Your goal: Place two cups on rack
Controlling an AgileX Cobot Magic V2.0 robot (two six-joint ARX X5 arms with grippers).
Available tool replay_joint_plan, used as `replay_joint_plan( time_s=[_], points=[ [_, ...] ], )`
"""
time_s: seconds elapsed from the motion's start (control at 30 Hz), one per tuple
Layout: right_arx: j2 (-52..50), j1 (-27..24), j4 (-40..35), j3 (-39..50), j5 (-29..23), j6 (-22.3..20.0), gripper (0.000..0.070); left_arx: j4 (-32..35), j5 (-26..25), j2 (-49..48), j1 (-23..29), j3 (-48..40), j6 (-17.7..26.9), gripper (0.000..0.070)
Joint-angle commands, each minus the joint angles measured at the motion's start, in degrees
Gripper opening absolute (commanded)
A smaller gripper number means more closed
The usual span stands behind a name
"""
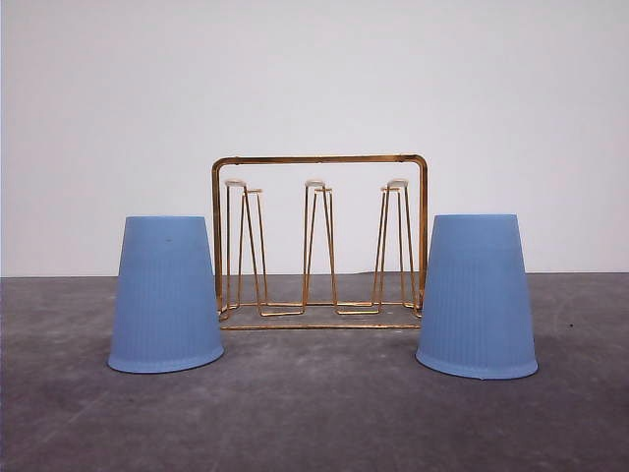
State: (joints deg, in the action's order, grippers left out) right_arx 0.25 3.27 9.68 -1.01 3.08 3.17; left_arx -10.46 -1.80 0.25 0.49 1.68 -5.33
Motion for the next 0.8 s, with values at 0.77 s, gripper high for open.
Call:
replay_joint_plan(
  time_s=[0.77],
  points=[
    [45.17, -0.02, 23.46, -52.66, 4.35, 0.25, 0.0005, -19.74, -4.42, 45.88, -0.31, 54.21, 3.05, 0.0002]
  ],
)
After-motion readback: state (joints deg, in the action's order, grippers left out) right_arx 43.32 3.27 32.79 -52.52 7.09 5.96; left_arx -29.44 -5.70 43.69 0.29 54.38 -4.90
